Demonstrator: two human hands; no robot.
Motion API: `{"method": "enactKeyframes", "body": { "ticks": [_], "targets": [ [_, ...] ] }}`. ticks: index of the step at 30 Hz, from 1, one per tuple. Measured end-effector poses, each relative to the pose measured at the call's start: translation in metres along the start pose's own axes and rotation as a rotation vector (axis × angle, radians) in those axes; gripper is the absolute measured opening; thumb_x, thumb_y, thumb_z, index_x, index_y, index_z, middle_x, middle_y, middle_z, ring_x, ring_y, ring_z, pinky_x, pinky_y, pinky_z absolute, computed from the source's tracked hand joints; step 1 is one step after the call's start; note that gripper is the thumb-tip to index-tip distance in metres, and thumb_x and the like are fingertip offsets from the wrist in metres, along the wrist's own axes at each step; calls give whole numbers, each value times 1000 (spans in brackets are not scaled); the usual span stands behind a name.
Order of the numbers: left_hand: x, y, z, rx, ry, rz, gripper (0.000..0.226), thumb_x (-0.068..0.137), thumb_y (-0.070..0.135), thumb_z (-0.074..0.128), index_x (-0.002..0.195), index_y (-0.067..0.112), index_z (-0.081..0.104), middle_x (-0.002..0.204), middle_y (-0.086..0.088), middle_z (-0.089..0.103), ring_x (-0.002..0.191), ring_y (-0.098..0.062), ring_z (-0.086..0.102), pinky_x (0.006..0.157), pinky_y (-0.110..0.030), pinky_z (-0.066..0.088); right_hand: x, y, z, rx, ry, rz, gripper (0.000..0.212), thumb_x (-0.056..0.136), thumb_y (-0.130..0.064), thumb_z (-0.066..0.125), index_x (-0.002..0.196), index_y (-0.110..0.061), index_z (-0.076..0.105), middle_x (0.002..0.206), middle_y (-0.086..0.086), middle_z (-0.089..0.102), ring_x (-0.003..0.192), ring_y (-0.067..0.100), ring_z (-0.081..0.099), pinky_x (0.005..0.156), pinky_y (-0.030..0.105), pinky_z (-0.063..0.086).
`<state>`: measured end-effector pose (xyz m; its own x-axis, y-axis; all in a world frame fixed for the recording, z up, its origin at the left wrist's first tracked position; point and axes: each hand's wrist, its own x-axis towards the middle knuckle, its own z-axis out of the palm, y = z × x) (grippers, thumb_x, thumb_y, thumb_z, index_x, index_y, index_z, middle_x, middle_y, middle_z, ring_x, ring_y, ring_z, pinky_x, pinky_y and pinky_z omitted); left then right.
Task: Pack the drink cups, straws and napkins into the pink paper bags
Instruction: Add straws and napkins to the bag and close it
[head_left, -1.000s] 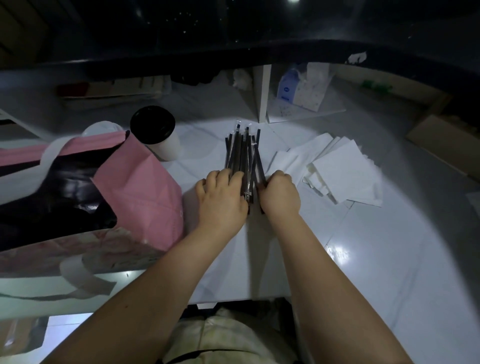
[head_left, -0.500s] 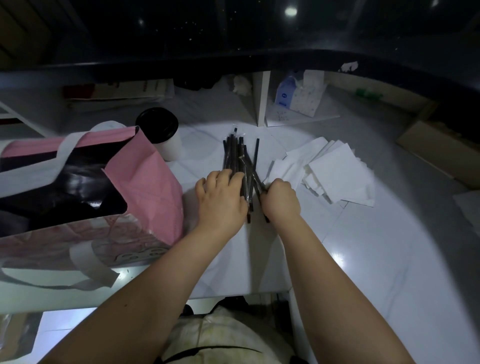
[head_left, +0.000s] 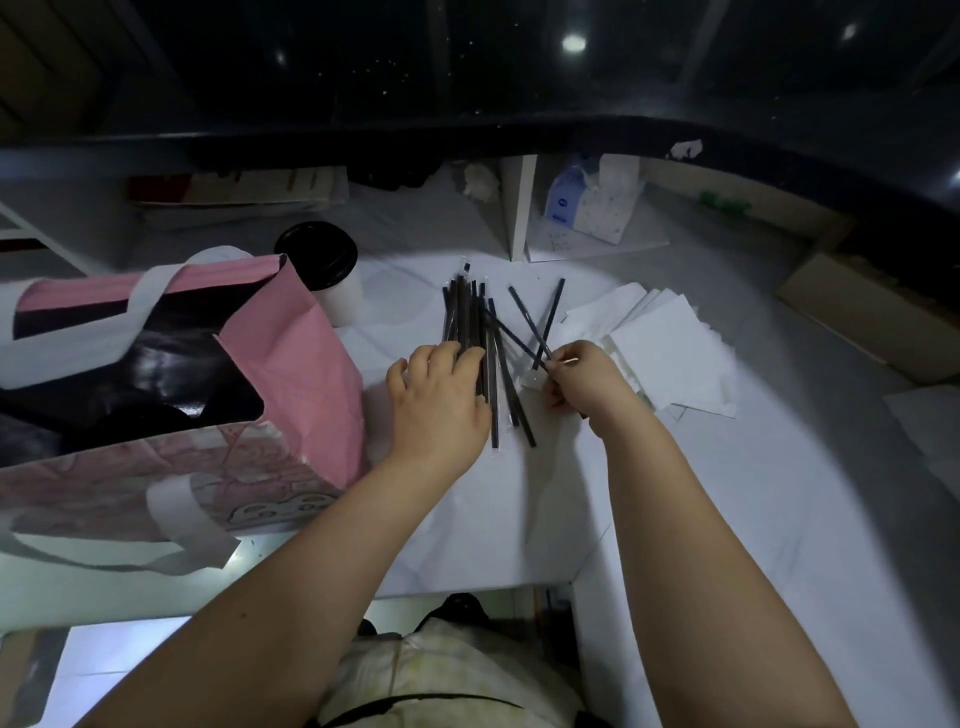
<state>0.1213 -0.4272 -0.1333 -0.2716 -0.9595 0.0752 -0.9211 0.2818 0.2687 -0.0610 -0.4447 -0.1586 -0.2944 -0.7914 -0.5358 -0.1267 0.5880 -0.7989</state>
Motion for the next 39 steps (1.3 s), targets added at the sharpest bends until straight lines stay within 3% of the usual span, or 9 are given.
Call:
{"method": "enactKeyframes", "body": {
  "ticks": [5,12,14,19,26,28,31,35,39],
  "targets": [
    [0,1,-5,10,-5,1,51,83,22,60,134,21,52,137,-2,50,128,-26,40,110,-47,24,-9,-3,2,284,-231,53,12,100,-1,46,107,3,56,69,9,55,48,14,48,44,22,44],
    [2,1,-19,20,5,-26,51,87,21,53,137,23,47,137,1,48,130,-24,37,109,-45,23,-32,0,-4,497,-483,154,24,98,10,35,104,1,56,75,7,56,50,11,52,44,20,44],
    [2,4,-26,40,1,-17,50,88,22,52,137,23,45,137,1,48,129,-24,37,109,-45,24,-38,1,-5,475,-495,154,25,97,6,34,105,-4,55,72,4,50,51,12,44,45,21,37],
    [1,12,-46,47,22,26,51,89,22,51,139,21,44,136,-2,49,127,-25,38,108,-45,26,-57,-8,-8,418,-439,151,24,102,-30,44,97,-10,56,63,0,36,47,12,29,43,23,27],
    [-10,7,-62,70,20,11,50,89,28,51,138,23,42,135,-1,50,126,-25,39,107,-45,28,-51,-11,24,705,-514,185,22,101,-28,43,86,-13,46,59,-2,42,41,7,29,39,18,23],
    [-16,5,-64,56,17,10,49,89,27,51,137,23,43,134,-1,51,126,-26,40,107,-46,28,-52,-8,28,563,-458,167,22,104,-26,41,84,-15,45,60,-1,44,42,9,26,40,20,21],
    [-25,4,-62,47,20,21,49,89,27,50,138,23,43,133,-1,51,125,-26,41,106,-45,28,-53,1,27,333,-345,46,6,103,-19,45,101,-15,50,64,3,49,47,12,28,44,23,24],
    [-35,4,-59,29,4,29,49,90,26,49,139,22,42,134,0,50,126,-24,39,108,-45,27,-54,11,24,347,-265,10,10,101,-12,48,111,-9,48,70,8,59,46,15,45,43,24,37],
    [-41,7,-58,25,-16,43,52,90,24,48,141,22,41,136,0,49,128,-24,38,109,-44,26,-63,12,12,456,-359,-8,11,101,-8,48,111,-9,48,77,12,66,51,17,52,46,27,43]
  ]
}}
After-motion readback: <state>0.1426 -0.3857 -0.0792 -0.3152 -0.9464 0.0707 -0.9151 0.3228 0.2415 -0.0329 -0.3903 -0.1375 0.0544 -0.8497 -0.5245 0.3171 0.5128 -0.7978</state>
